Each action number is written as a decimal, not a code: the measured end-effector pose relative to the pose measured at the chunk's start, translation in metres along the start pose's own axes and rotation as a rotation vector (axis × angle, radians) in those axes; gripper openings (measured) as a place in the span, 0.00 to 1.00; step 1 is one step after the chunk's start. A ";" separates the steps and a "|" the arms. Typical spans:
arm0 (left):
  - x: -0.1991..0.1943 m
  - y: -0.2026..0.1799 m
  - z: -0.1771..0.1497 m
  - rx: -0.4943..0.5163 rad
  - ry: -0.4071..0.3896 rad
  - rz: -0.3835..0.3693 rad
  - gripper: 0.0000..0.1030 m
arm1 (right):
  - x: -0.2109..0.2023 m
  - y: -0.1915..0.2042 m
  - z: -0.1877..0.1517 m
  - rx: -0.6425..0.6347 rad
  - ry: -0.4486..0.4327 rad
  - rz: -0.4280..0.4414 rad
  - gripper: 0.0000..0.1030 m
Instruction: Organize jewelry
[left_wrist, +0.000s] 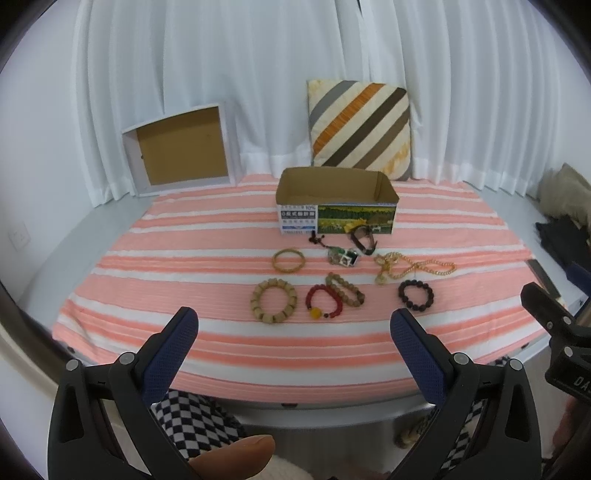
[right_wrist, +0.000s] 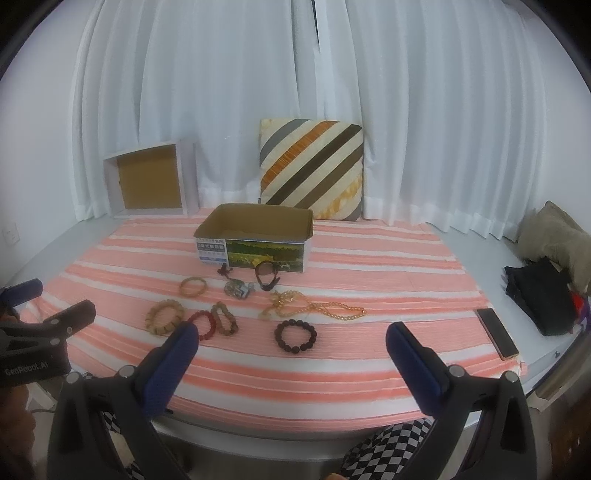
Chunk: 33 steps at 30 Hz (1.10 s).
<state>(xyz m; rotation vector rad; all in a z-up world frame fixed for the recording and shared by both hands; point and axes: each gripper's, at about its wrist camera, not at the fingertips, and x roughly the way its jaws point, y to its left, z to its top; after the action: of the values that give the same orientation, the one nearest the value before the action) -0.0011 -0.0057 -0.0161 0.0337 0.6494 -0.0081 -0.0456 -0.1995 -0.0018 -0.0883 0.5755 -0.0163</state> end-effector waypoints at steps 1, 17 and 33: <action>0.000 0.000 -0.001 0.000 0.001 -0.001 1.00 | -0.002 0.000 0.000 0.000 -0.001 0.000 1.00; 0.003 0.001 0.004 0.000 0.007 -0.001 1.00 | -0.002 -0.001 0.001 0.000 0.000 0.001 1.00; 0.003 0.001 0.006 0.000 0.009 0.000 1.00 | -0.003 -0.001 0.001 0.000 0.001 -0.001 1.00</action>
<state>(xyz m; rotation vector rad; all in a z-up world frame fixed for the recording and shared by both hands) 0.0044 -0.0050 -0.0133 0.0333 0.6583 -0.0079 -0.0475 -0.1999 0.0011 -0.0881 0.5763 -0.0170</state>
